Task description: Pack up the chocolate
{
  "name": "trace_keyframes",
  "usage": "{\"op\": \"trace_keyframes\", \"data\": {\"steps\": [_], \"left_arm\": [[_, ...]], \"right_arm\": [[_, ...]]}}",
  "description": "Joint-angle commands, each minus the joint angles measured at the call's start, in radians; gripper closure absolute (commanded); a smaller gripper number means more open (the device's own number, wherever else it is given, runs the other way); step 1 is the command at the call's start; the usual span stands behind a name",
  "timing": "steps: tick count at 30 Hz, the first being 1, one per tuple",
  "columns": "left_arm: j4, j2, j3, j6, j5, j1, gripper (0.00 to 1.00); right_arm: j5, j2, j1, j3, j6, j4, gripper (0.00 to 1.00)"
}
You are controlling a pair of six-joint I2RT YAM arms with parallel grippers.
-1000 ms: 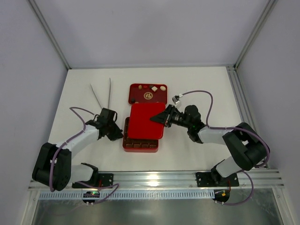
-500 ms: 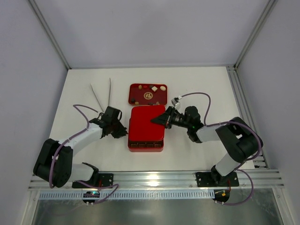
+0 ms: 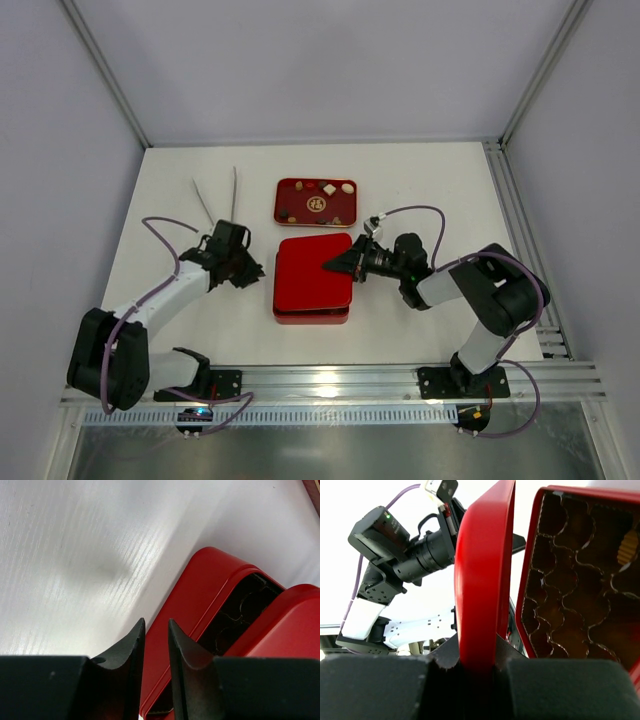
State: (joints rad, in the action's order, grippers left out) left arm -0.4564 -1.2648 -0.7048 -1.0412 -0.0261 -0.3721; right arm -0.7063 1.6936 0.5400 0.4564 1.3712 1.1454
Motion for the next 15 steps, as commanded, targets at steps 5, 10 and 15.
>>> {"op": "trace_keyframes", "data": {"steps": [5, 10, 15], "left_arm": [[-0.028, 0.036, -0.055, 0.032, -0.005, 0.009, 0.73], [-0.034, 0.044, -0.058, 0.036, 0.0, 0.01, 0.72], [-0.034, 0.047, -0.059, 0.038, 0.011, 0.01, 0.72]], "right_arm": [[-0.038, -0.017, -0.002, -0.019, -0.003, 0.082, 0.96], [-0.041, -0.012, -0.002, -0.03, -0.003, 0.077, 0.95], [-0.05, -0.003, -0.002, -0.038, -0.003, 0.079, 0.94]]}}
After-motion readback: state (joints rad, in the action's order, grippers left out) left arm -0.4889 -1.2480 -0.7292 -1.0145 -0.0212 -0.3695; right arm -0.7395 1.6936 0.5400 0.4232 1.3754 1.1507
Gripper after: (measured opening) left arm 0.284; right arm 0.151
